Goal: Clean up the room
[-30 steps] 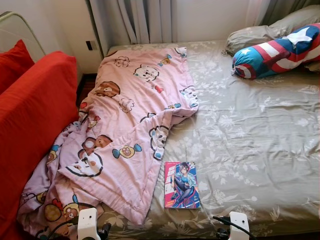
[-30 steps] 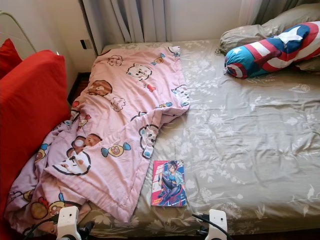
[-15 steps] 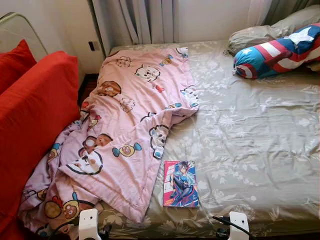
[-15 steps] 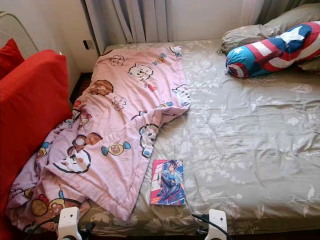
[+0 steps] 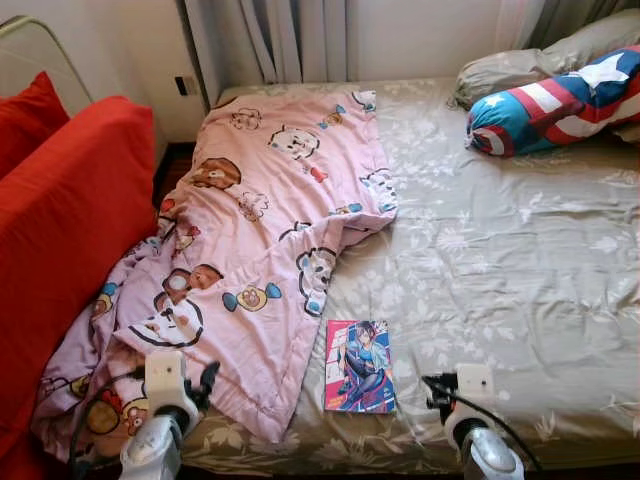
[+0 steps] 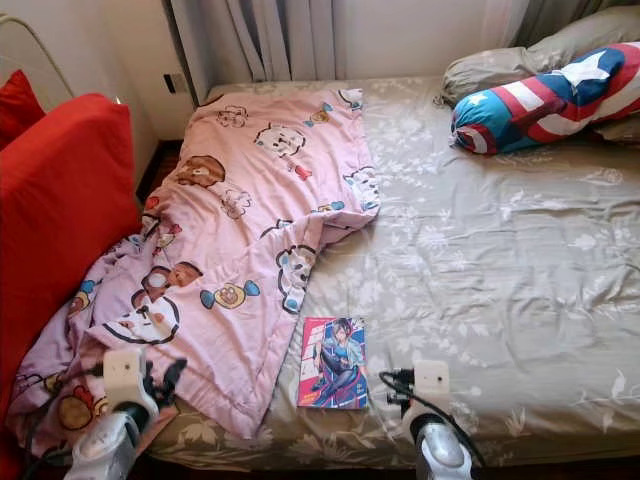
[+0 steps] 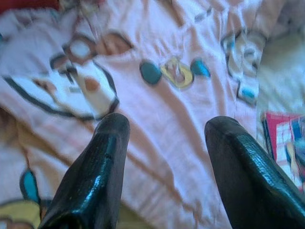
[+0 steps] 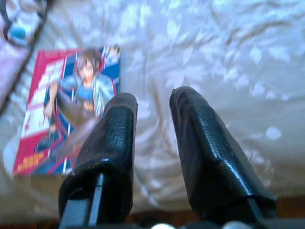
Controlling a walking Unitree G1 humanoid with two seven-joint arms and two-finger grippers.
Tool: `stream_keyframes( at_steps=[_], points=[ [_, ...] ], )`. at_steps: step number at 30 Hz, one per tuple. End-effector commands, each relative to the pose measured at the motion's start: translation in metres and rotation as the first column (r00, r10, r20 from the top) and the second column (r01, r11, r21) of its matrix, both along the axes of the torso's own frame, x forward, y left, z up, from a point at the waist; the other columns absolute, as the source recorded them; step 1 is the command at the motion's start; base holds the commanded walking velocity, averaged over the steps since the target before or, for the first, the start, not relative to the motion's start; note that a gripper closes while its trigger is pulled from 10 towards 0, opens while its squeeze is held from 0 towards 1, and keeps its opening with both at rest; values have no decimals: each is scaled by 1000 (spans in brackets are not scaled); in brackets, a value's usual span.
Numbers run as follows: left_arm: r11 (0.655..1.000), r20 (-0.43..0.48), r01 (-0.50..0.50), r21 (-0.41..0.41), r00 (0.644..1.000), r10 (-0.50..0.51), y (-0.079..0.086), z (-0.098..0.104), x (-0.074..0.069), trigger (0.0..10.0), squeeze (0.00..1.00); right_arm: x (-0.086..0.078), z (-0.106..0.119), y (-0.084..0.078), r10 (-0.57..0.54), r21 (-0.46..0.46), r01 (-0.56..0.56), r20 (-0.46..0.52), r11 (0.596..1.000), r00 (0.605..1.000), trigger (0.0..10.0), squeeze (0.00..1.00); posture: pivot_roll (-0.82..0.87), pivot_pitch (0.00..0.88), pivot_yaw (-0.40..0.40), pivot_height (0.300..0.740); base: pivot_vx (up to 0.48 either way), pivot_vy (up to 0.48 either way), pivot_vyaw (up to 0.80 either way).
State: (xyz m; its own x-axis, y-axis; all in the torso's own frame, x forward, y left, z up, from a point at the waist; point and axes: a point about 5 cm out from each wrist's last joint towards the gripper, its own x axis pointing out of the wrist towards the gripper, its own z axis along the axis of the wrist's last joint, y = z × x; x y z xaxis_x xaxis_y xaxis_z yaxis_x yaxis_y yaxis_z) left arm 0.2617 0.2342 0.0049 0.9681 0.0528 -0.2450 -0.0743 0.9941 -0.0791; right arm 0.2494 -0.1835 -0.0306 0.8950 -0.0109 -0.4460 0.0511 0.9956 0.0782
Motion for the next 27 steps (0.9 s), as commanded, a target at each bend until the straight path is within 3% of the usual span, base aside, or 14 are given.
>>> stream_keyframes(
  at_steps=[1, 7, 10, 16, 27],
  points=[
    [1000, 20, -11, 2, 1000, 11, 3, -2, -11, 10000, 0, -3, 1, -3, -24, 12, 23, 28, 1000, 999, 10000, 0, 0, 122, 14, 740, 0, 0, 0],
    [1000, 80, -7, -8, 997, 8, -4, 2, -19, 10000, 0, -2, 5, 2, -8, 12, 7, 78, 1000, 997, 10000, 0, 5, 117, 1, 740, 0, 0, 0],
    [1000, 86, -7, -12, 996, 8, -7, 3, -19, 10000, 0, -2, 4, 3, -7, 2, 7, 64, 1000, 998, 10000, 0, 6, 114, -1, 740, 0, 0, 0],
    [998, 113, -21, -60, 993, 27, -14, 11, -11, 10000, 0, -4, 3, 6, -11, 15, 9, 76, 1000, 997, 10000, 0, -5, 99, 5, 695, 0, 0, 0],
    [998, 110, 11, -58, 994, -4, -17, 13, -10, 10000, 0, -2, 5, 4, -9, 13, 8, 80, 1000, 997, 10000, 0, -8, 76, 12, 695, 0, 0, 0]
  ],
)
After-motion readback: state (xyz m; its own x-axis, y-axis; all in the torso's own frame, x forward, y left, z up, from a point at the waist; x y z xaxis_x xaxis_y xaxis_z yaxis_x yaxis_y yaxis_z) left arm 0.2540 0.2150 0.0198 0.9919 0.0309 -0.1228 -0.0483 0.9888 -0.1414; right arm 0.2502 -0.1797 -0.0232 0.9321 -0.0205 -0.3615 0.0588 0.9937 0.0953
